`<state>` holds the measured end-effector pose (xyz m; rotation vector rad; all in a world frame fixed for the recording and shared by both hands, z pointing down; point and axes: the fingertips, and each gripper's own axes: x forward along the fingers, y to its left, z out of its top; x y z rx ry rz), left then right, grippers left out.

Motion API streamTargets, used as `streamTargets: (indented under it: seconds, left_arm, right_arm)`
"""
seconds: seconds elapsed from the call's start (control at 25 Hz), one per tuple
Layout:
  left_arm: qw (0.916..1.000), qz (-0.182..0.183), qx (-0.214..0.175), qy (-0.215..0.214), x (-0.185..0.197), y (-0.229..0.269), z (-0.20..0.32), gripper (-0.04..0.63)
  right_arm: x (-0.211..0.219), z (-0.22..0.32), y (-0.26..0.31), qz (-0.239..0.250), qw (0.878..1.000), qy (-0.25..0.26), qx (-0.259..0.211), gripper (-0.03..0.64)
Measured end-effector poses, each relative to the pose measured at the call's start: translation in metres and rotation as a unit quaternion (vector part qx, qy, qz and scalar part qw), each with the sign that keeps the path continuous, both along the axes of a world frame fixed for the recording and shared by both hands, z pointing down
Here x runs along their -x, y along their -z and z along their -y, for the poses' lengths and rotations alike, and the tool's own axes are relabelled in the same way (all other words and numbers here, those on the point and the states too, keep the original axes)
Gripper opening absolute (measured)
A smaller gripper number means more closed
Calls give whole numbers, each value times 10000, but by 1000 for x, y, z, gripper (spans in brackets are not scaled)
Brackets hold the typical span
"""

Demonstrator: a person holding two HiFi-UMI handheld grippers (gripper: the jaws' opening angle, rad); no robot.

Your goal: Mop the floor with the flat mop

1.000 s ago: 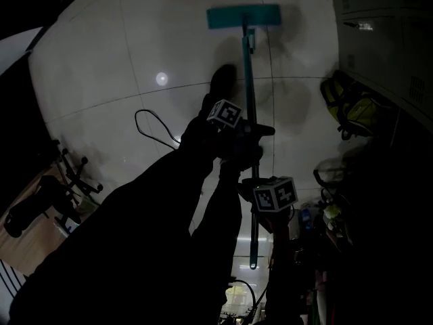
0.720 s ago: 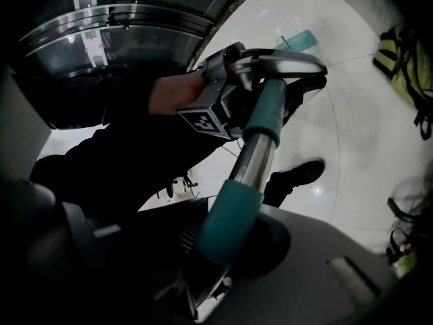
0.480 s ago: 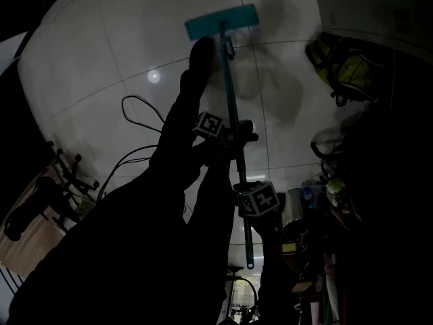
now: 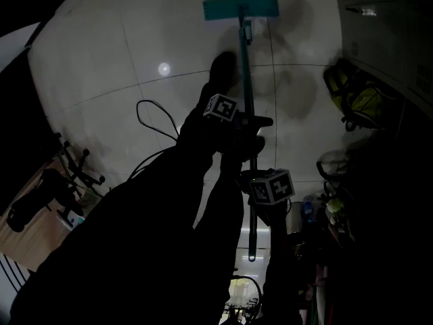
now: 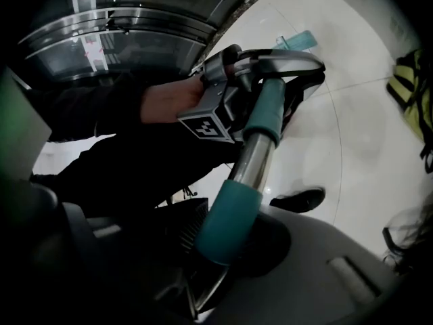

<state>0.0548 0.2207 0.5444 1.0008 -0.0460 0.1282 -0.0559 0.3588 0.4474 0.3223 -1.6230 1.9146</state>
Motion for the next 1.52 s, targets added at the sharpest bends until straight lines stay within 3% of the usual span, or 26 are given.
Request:
streamTargets:
  seconds: [0.24,0.52,0.68,0.84,0.96,1.08,1.52]
  left_arm:
    - [9995,-18,-261,172,17,-12,148,38]
    - [9983,-198,-549,2,31,-23,292,44]
    - [9974,-146,-694,140,31,-29,355,44]
    - [9956,-125,-896,252,29,-27,386,44]
    - [9949,-119,-969,242,28,-20,376,44]
    - [9957,-111,-915,114,28,-11,335,44]
    - [9993,-46,-311,-214,17,9,53,38]
  right_arm:
    - [17,137,-20,-51,9998,-182,-95,106]
    - [34,282,-42,-148,9990,-267,-318,101]
    - [33,342,-52,-205,9984,-224,-470,101]
    - [33,369,-50,-177,9980,-255,-549,103]
    - [33,358,-43,-151,9979,-286,-562,103]
    - [32,317,-33,-192,9978,-257,-573,103]
    - [19,43,-2,-230,9997,-47,-108,103]
